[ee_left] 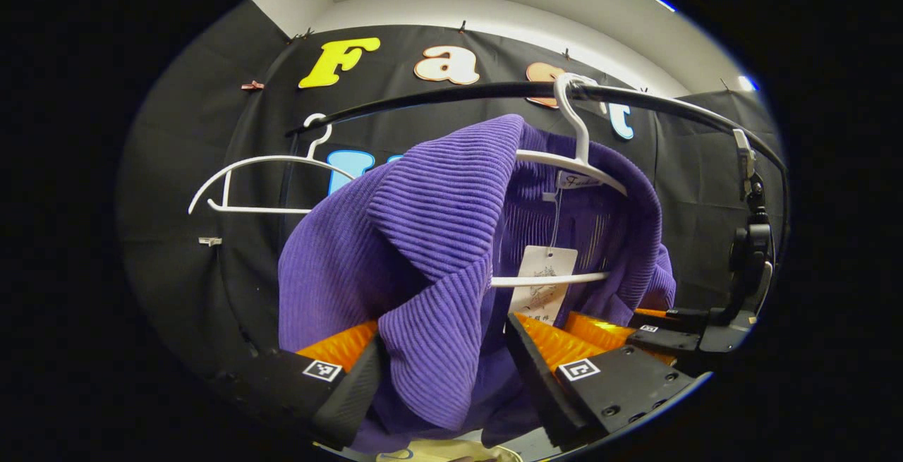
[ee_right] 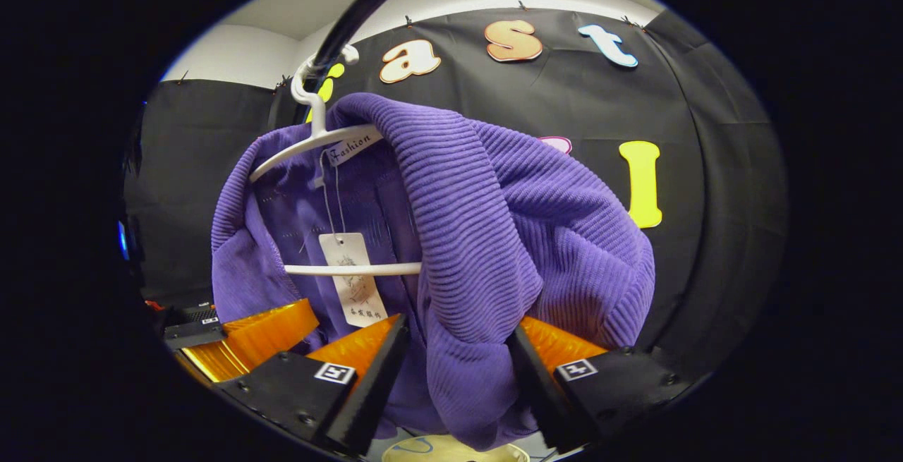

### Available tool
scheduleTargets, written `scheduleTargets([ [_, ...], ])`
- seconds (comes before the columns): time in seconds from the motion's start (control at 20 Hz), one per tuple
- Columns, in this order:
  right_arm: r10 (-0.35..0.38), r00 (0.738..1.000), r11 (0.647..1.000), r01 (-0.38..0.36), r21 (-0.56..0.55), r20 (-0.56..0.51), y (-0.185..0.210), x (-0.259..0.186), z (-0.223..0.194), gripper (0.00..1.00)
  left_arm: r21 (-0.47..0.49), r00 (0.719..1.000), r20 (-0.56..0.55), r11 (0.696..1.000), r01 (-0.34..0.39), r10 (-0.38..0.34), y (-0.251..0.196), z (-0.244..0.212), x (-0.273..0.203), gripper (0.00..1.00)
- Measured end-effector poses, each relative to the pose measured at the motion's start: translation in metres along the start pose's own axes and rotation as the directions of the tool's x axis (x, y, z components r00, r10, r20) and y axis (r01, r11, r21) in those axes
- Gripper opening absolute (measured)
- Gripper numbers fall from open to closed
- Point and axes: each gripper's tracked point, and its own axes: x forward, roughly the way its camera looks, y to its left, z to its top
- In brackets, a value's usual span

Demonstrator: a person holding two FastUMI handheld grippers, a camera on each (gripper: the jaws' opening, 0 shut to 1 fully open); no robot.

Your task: Grasp the clothes on the hanger with both hands and then place them into the laundry hamper below.

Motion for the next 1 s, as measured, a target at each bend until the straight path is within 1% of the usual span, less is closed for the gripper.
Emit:
scheduleTargets([
  [0.05,0.007,1.0,1.0,-0.007,0.004,0.006,-0.001,0.002,0.002,0.76,0.0,1.0,0.002,1.0,-0.002,0.002,0.001,0.0,0.003,0.93],
  [0.1,0.009,1.0,1.0,-0.009,0.005,0.009,-0.003,0.007,0.001,0.75,-0.005,1.0,-0.002,1.0,-0.005,0.005,0.004,-0.002,0.006,0.84],
  [0.15,-0.01,1.0,1.0,0.01,-0.007,0.007,-0.011,0.011,0.0,0.67,-0.008,1.0,-0.003,1.0,-0.027,0.027,0.011,-0.001,0.009,0.76],
  [0.2,-0.02,1.0,0.999,0.021,-0.024,0.02,-0.021,0.015,0.003,0.47,-0.01,0.998,-0.002,0.998,-0.063,0.063,0.022,0.001,0.011,0.54],
  [0.25,0.004,0.999,0.999,-0.002,-0.036,0.032,-0.023,0.017,0.006,0.26,-0.017,0.996,-0.001,0.995,-0.094,0.094,0.033,0.001,0.012,0.32],
  [0.3,0.043,0.999,0.999,-0.042,-0.026,0.032,-0.022,0.022,0.006,0.19,-0.033,0.997,-0.004,0.997,-0.076,0.076,0.031,0.001,0.018,0.1],
  [0.35,0.08,0.996,0.997,-0.08,0.002,0.026,-0.02,0.025,0.005,0.15,-0.044,0.998,-0.014,0.997,-0.068,0.067,0.03,0.0,0.019,0.1],
  [0.45,0.132,0.991,0.99,-0.133,0.051,0.026,-0.022,0.03,0.006,0.15,-0.037,0.996,-0.016,0.996,-0.084,0.084,0.033,0.003,0.015,0.08],
  [0.6,0.174,0.985,0.983,-0.175,0.049,0.023,-0.026,0.03,0.012,0.15,-0.016,0.993,-0.012,0.993,-0.116,0.115,0.042,0.007,0.01,0.08],
  [0.7,0.218,0.976,0.973,-0.219,0.074,0.02,-0.022,0.024,0.015,0.15,-0.009,0.991,-0.014,0.991,-0.134,0.134,0.047,0.012,0.004,0.08],
  [0.8,0.288,0.956,0.95,-0.292,0.11,0.05,-0.015,0.01,0.026,0.15,-0.01,0.989,0.018,0.989,-0.146,0.146,0.052,0.027,-0.006,0.08],
  [0.85,0.323,0.943,0.935,-0.332,0.129,0.082,-0.012,0.0,0.036,0.15,-0.012,0.987,0.034,0.988,-0.154,0.154,0.055,0.036,-0.011,0.08],
  [0.9,0.366,0.924,0.913,-0.38,0.149,0.114,-0.009,-0.011,0.043,0.15,-0.011,0.986,0.049,0.987,-0.162,0.162,0.058,0.042,-0.018,0.08],
  [1.0,0.398,0.905,0.888,-0.422,0.182,0.154,-0.014,-0.023,0.054,0.15,-0.002,0.979,0.074,0.982,-0.191,0.19,0.067,0.054,-0.028,0.09],
])
